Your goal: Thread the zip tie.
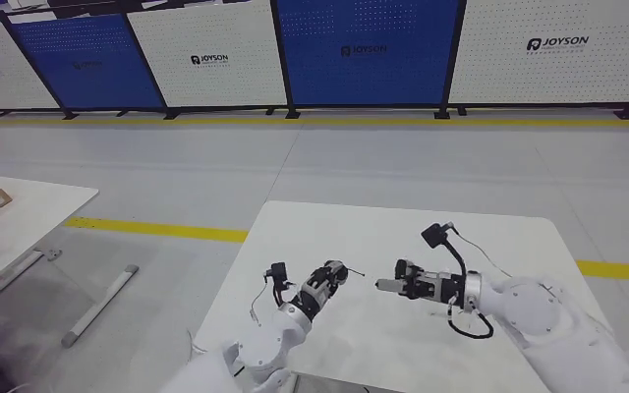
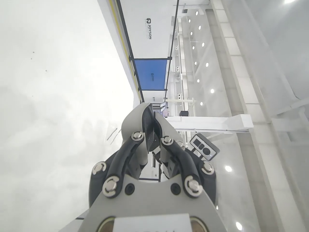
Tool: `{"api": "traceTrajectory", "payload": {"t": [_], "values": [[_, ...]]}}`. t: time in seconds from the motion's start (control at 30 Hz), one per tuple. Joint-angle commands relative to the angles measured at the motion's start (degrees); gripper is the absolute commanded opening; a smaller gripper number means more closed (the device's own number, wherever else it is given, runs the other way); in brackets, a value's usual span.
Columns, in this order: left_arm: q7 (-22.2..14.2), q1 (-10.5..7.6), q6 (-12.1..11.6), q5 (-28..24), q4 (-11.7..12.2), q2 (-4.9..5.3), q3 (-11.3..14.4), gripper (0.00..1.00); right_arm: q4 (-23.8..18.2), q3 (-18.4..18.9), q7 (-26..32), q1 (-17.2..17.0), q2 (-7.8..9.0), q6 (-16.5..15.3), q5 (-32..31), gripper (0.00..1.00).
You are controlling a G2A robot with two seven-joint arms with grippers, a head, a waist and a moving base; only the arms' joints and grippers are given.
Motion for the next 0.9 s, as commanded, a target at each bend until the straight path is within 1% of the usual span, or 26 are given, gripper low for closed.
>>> {"api": "traceTrajectory", "payload": {"t": [0.0,0.1,0.13,0.47,0.5,0.57,0.63,0.7,0.83,0.87], "values": [[1.2,0.48,-0.2,2.1,-0.5,-0.27,0.4,0.0,2.5,-0.4,1.7,0.6,-0.79,0.0,3.6,1.0],[2.2,0.88,-0.3,3.9,-0.9,-0.78,0.9,0.0,6.4,-1.2,4.0,1.7,-2.27,0.0,6.7,1.0],[2.2,0.9,-0.2,4.1,-1.0,-0.93,0.9,0.0,8.0,-1.4,5.5,2.1,-2.78,0.0,8.8,1.0],[2.1,0.93,-0.3,4.0,-1.0,-0.95,0.9,0.0,8.0,-1.4,5.5,2.1,-2.78,0.0,8.8,1.0],[1.8,0.99,-0.6,3.3,-0.9,-1.08,0.7,0.0,8.0,-1.4,5.2,1.8,-2.8,0.0,8.9,1.0],[1.2,1.06,-0.7,3.4,-0.9,-1.27,0.5,0.0,8.6,-1.5,5.9,1.3,-3.03,0.0,10.8,1.0],[0.4,1.32,-0.6,4.3,-1.4,-1.47,0.5,0.0,10.5,-2.2,6.9,1.6,-3.62,0.0,12.3,1.0],[0.9,1.53,-0.7,5.6,-1.7,-1.74,0.6,0.0,11.8,-3.6,7.7,2.4,-4.67,0.0,13.8,1.0],[1.9,1.3,0.1,7.6,-1.9,-2.41,1.0,0.0,14.7,-5.4,6.7,4.3,-6.61,0.0,13.2,1.0],[1.9,1.3,0.1,7.6,-1.9,-2.41,1.0,0.0,14.7,-5.4,6.7,4.3,-6.61,0.0,13.2,1.0]]}}
